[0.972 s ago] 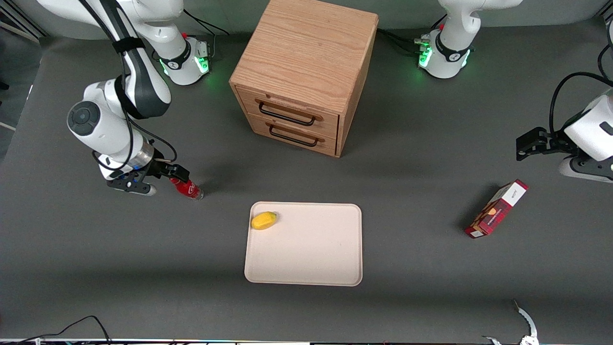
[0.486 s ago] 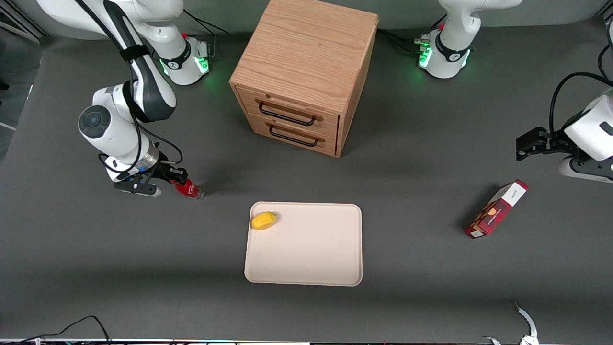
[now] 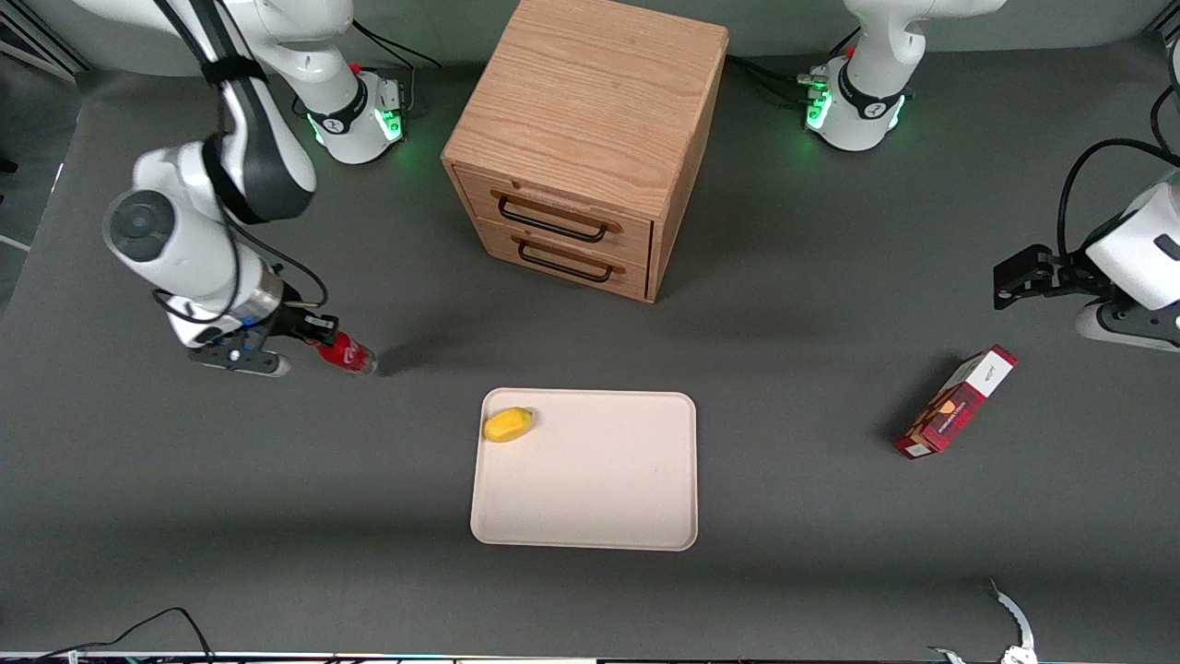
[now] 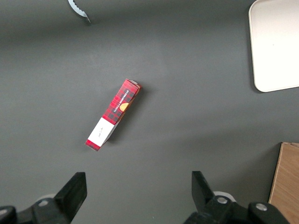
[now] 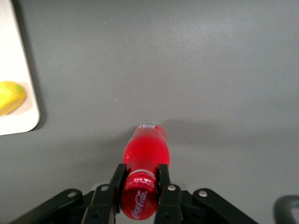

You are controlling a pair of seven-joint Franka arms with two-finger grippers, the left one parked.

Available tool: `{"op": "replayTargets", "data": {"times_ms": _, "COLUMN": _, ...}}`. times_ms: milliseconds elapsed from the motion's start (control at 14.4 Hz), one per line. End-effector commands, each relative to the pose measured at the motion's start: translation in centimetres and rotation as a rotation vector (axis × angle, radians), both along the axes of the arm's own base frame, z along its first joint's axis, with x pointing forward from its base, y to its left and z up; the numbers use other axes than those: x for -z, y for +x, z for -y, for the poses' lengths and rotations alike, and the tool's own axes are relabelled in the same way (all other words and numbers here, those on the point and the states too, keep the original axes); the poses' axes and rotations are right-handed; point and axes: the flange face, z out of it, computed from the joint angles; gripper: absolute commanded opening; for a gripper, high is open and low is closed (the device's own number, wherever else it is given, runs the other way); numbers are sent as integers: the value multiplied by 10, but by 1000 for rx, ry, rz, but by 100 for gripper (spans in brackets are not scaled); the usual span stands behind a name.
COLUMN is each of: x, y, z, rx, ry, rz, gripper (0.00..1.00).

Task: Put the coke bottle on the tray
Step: 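Lift the bottle and carry it toward the white tray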

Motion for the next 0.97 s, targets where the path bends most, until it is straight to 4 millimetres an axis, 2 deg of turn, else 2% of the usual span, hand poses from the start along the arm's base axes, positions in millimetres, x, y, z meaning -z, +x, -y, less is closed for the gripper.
{"op": "replayTargets", "data": {"times_ms": 0, "x": -104, "y": 26, "z": -4, "rx": -9, "ry": 11, "rz": -2, "gripper": 0}}
{"op": "replayTargets", "data": {"times_ms": 139, "x": -154, "y": 38, "z": -14, "rx": -5, "ry": 58, "rz": -25, "gripper": 0}}
{"op": "replayTargets", "data": {"times_ms": 208, "x": -172, "y": 47, "z": -19, "rx": 12, "ry": 99, "rz": -41, "gripper": 0}}
{"op": "replayTargets", "data": {"times_ms": 278, "x": -184, "y": 57, "z": -28, "rx": 43, "ry": 123, "rz": -59, "gripper": 0}}
{"op": "replayTargets", "data": {"times_ms": 347, "x": -195, "y": 68, "z": -45, "rx": 72, "ry": 136, "rz": -59, "gripper": 0}}
{"op": "replayTargets", "data": {"times_ms": 417, "x": -198, "y": 82, "z": -60, "rx": 106, "ry": 156, "rz": -53, "gripper": 0}}
{"op": "replayTargets", "data": {"times_ms": 556, "x": -178, "y": 104, "z": -91, "rx": 198, "ry": 189, "rz": -57, "gripper": 0}}
{"op": "replayTargets", "data": {"times_ms": 694, "x": -144, "y": 125, "z": -124, "rx": 295, "ry": 210, "rz": -28, "gripper": 0}}
{"op": "replayTargets", "data": {"times_ms": 903, "x": -65, "y": 154, "z": -168, "rx": 419, "ry": 171, "rz": 25, "gripper": 0}}
